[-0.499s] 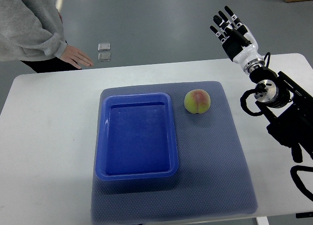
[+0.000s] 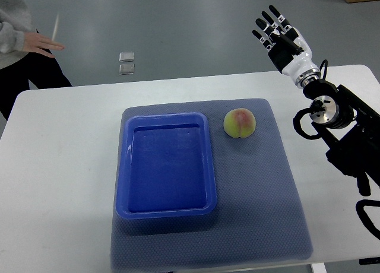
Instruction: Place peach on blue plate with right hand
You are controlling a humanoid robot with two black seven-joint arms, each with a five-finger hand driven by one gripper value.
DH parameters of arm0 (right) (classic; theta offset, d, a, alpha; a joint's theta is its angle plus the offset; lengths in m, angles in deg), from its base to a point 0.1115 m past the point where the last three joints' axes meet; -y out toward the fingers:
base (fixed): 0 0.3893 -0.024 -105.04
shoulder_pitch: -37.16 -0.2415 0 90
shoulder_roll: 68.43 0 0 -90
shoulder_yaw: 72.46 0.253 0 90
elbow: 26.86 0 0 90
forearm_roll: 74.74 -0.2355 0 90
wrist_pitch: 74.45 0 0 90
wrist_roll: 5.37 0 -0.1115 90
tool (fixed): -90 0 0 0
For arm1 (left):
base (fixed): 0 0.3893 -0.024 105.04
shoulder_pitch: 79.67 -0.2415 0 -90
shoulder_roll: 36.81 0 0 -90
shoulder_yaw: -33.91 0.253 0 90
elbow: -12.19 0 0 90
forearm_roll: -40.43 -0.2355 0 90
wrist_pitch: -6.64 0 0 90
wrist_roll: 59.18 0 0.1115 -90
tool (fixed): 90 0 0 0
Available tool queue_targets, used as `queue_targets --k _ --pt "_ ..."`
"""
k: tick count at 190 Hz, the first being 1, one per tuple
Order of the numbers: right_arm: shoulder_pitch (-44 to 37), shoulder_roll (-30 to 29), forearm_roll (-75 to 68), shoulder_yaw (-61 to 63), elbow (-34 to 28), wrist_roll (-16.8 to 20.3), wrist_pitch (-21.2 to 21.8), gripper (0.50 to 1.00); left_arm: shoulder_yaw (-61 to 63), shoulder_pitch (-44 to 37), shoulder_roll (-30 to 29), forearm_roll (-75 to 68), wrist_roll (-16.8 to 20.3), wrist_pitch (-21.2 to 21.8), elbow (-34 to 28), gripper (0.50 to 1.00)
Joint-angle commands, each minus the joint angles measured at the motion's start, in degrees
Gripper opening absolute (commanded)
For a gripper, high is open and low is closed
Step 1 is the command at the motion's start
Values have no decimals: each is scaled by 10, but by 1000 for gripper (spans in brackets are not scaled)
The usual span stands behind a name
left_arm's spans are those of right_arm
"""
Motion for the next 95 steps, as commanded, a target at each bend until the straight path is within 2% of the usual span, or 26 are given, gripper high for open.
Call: queue_targets --k 1,5,6,26,36,37,49,72,86,87,95 --pt "-17 35 50 -70 -27 19 2 930 1 0 0 0 0 0 0 1000" --pt "-17 35 50 -70 -27 19 2 930 1 0 0 0 0 0 0 1000" --pt "-37 67 93 -130 -37 33 12 930 1 0 0 -1 0 0 0 1000" --pt "-119 130 188 -295 -38 59 57 930 1 0 0 -2 0 -3 0 1000" --pt "-119 130 188 -295 -38 59 57 930 1 0 0 -2 0 -3 0 1000" --pt "-171 145 222 -394 -41 74 76 930 1 0 0 -2 -1 -3 0 1000" --pt "-247 162 241 -517 -49 98 96 930 1 0 0 -1 -1 -3 0 1000" --pt "-351 160 242 -662 -73 136 128 930 2 0 0 -4 -1 -4 1 1000" --pt "-360 156 243 -675 -76 138 129 930 1 0 0 -4 -1 -4 1 1000" --pt "-373 141 246 -692 -82 139 126 930 1 0 0 -4 -1 -4 1 1000" --pt "-376 132 247 -699 -83 139 126 930 1 0 0 -4 -1 -4 1 1000"
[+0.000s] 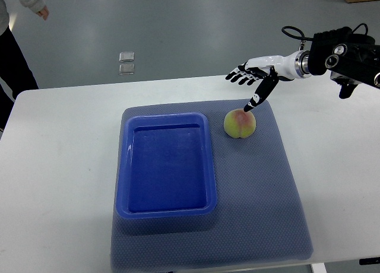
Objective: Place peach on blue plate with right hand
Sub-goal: 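Reach the right hand forward and down over the peach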
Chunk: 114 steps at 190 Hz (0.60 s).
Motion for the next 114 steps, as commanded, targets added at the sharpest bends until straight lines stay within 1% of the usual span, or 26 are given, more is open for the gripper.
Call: queue_targets --k 1,8,9,11,25,34,35,37,59,67,114 --pt "-30 -24 5 -45 -10 6 2 930 0 0 0 0 0 0 0 1000" --pt "-30 -24 5 -45 -10 6 2 930 0 0 0 0 0 0 0 1000" --pt "-31 -36 12 -58 -9 7 -3 930 0 0 0 1 0 0 0 1000" --pt "-31 -42 16 -65 -8 7 -8 930 0 0 0 1 0 0 0 1000" --pt "-30 -65 32 -86 -5 6 -34 930 0 0 0 2 0 0 0 1000" --pt "-30 -65 32 -86 -5 6 -34 930 0 0 0 2 0 0 0 1000" --pt "-26 -77 40 -94 -1 6 -46 930 0 0 0 2 0 0 0 1000" --pt "-25 -78 42 -95 1 6 -48 930 0 0 0 2 0 0 0 1000" --pt "-20 -86 44 -96 8 6 -52 930 1 0 0 1 0 0 1 1000" --pt "-6 -92 59 -97 18 3 -60 928 1 0 0 1 0 0 1 1000" --pt "12 -91 87 -114 20 0 -69 921 1 0 0 1 -3 0 1 1000"
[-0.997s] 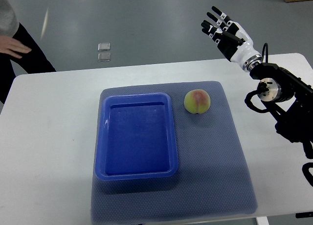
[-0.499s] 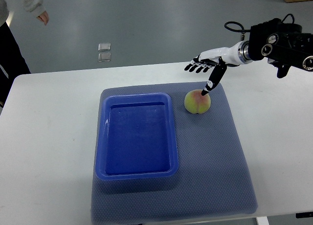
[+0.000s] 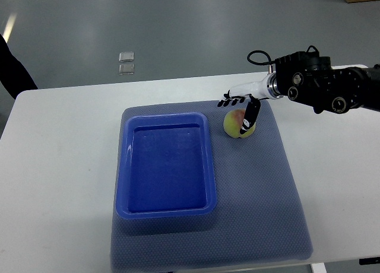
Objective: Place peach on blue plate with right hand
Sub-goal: 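Reach the right hand forward and down over the peach, then close the right hand fingers around the peach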
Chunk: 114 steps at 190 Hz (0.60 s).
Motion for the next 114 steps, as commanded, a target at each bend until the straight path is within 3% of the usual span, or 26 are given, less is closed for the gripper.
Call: queue_targets --k 1,25,36,46,47,50,64,70,98,114 --pt "9 1 3 -3 0 -1 -3 921 0 0 0 0 -2 0 0 1000" --pt "24 -1 4 -4 3 -1 -30 901 0 0 0 0 -2 0 0 1000" --pt "31 -1 3 -3 5 -1 -40 848 0 0 0 0 -2 0 0 1000" --pt "31 -1 3 -3 5 -1 -40 848 0 0 0 0 -2 0 0 1000" --pt "33 -1 3 -2 6 -1 -43 779 0 0 0 0 -2 0 0 1000" --pt "34 -1 3 -2 6 -1 -44 758 0 0 0 0 -2 0 0 1000" --pt "41 -1 3 -3 6 -1 -47 560 0 0 0 0 -3 0 0 1000" --pt "43 -1 3 -3 7 -1 -47 500 0 0 0 0 -3 0 0 1000" --pt "39 8 -3 3 6 0 -47 500 0 0 0 0 -3 0 0 1000" --pt "-7 58 -13 10 -15 -1 -19 500 0 0 0 0 -3 0 0 1000"
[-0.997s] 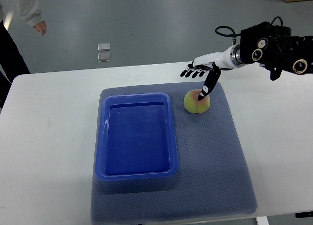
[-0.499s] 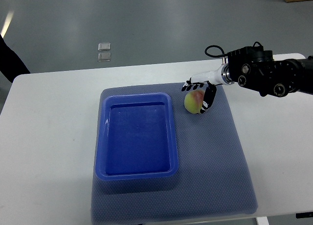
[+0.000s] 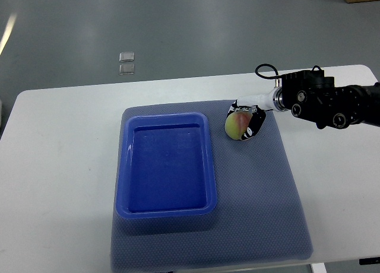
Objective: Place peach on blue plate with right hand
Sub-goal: 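Close the right hand fingers around the peach, then lift the peach and carry it over the blue tray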
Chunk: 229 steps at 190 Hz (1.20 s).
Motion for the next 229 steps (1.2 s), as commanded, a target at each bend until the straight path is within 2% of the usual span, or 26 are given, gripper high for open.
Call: queue_targets --k 1,14,15,27,55,64,65,96,132,133,144,153,154,158,169,178,179,194,203,204,221,229 --pt "-42 44 -9 6 -18 0 23 500 0 0 0 0 0 0 0 1000" --pt "-56 54 -14 10 -28 0 31 500 0 0 0 0 0 0 0 1000" --pt "-84 86 -30 22 -66 0 59 500 0 0 0 -1 -1 0 0 1000" --pt "-123 141 -59 33 -119 0 89 500 0 0 0 -2 -1 0 0 1000" --pt "-206 233 -102 33 -208 0 151 500 1 2 0 -3 -3 0 10 1000" --pt "-206 234 -102 33 -208 0 151 500 1 2 0 -3 -3 0 11 1000" --pt "-222 267 -117 32 -234 0 167 500 1 2 0 -3 -3 0 11 1000" --pt "-251 322 -122 30 -294 0 172 500 0 2 0 -3 -4 0 11 1000" --pt "-253 311 -124 29 -295 0 164 500 0 2 0 -3 -4 0 12 1000" --pt "-250 282 -125 28 -292 0 148 500 0 2 0 -3 -4 0 12 1000" --pt "-249 239 -125 18 -283 0 119 500 0 2 0 -3 -5 0 12 1000" --pt "-249 239 -125 18 -283 0 119 500 0 2 0 -3 -5 0 12 1000" --pt "-248 193 -125 -1 -259 0 103 500 0 2 0 -3 -5 0 11 1000" --pt "-248 170 -125 -9 -247 1 98 500 0 2 0 -3 -5 0 11 1000" --pt "-246 113 -126 -20 -218 1 96 500 0 2 0 -3 -5 0 9 1000" --pt "-246 113 -126 -20 -218 1 96 500 0 2 0 -3 -5 0 9 1000" --pt "-241 60 -126 -23 -190 1 92 500 0 2 0 -3 -4 0 8 1000" --pt "-216 -15 -126 -24 -139 2 89 500 0 2 0 -3 -4 0 9 1000" --pt "-216 -15 -126 -24 -139 2 89 500 0 2 0 -3 -4 0 9 1000" --pt "-201 -60 -126 -24 -105 2 89 500 0 2 0 -3 -5 0 9 1000" --pt "-170 -121 -125 -24 -69 3 86 500 0 2 0 -3 -4 0 8 1000" --pt "-170 -121 -125 -24 -69 3 86 500 0 2 0 -3 -4 0 8 1000"
